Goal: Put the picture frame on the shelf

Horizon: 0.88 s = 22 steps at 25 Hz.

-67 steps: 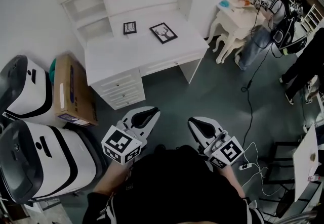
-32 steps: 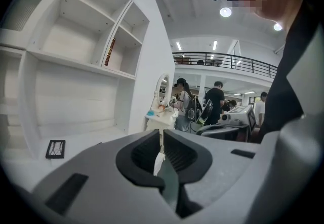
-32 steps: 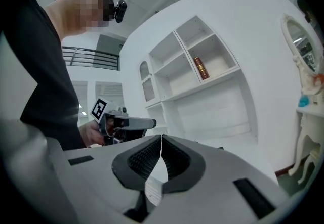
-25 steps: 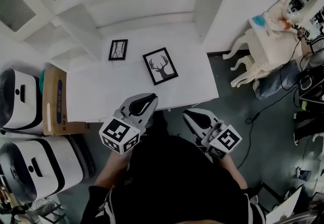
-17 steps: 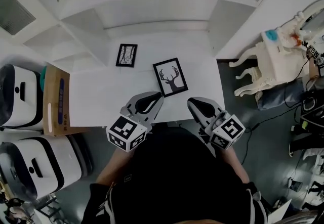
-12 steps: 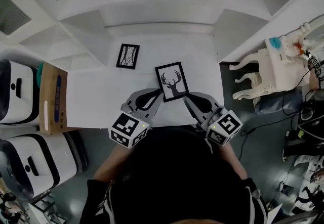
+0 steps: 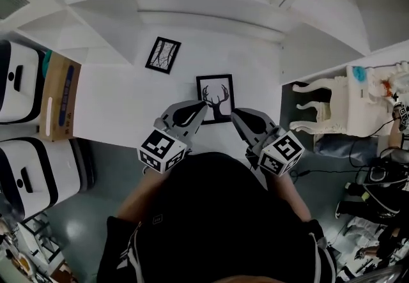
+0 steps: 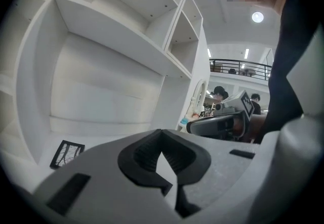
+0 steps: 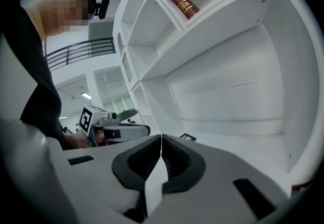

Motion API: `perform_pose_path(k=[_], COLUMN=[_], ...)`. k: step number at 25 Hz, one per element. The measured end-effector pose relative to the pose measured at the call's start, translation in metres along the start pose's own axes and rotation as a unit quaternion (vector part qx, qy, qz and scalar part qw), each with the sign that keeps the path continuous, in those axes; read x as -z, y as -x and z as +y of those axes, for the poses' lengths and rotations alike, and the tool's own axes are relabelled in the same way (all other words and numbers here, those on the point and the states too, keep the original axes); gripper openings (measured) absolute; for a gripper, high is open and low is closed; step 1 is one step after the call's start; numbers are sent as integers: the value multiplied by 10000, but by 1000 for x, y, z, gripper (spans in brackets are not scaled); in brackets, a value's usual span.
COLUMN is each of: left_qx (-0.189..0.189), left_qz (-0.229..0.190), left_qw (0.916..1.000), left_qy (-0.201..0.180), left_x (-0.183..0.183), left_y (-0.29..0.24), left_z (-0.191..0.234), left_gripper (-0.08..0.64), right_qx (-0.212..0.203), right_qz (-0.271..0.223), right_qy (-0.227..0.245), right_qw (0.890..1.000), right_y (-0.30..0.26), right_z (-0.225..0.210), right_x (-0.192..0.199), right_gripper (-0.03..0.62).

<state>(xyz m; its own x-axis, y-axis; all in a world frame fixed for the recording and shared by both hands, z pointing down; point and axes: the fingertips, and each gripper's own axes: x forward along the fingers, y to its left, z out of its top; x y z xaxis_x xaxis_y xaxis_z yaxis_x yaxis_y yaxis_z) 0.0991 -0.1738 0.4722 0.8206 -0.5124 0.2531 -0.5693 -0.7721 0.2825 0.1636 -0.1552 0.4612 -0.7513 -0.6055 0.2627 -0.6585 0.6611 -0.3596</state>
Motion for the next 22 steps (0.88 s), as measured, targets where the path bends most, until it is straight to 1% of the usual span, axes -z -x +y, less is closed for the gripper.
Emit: perform_pose_path(k=[4, 6, 10, 15, 18, 22], left_qx=[-287, -422, -624, -993, -1041, -1132], left_qz=[352, 543, 833, 1222, 1420, 1511], left_qw=[9989, 9976, 9945, 9874, 9840, 9805], left_qy=[81, 79, -74, 168, 266, 544], left_x=[19, 30, 49, 83, 104, 124], left_y=[-11, -16, -31, -40, -43, -50], left_z=[7, 9, 18, 36, 40, 52], left_gripper=[5, 6, 5, 6, 6, 8], right_qx=[-15, 88, 316, 623, 846, 835], right_qz=[137, 326, 565, 812, 887, 1092], right_qy=[-262, -415, -671, -842, -978, -1040], right_qw=[9996, 9986, 9956, 9912, 9876, 9850], right_y=[1, 1, -2, -8, -13, -27], right_z=[-23, -39, -70, -100, -110, -114], right_x=[19, 35, 61, 93, 109, 127], right_gripper=[20, 20, 20, 20, 20, 21])
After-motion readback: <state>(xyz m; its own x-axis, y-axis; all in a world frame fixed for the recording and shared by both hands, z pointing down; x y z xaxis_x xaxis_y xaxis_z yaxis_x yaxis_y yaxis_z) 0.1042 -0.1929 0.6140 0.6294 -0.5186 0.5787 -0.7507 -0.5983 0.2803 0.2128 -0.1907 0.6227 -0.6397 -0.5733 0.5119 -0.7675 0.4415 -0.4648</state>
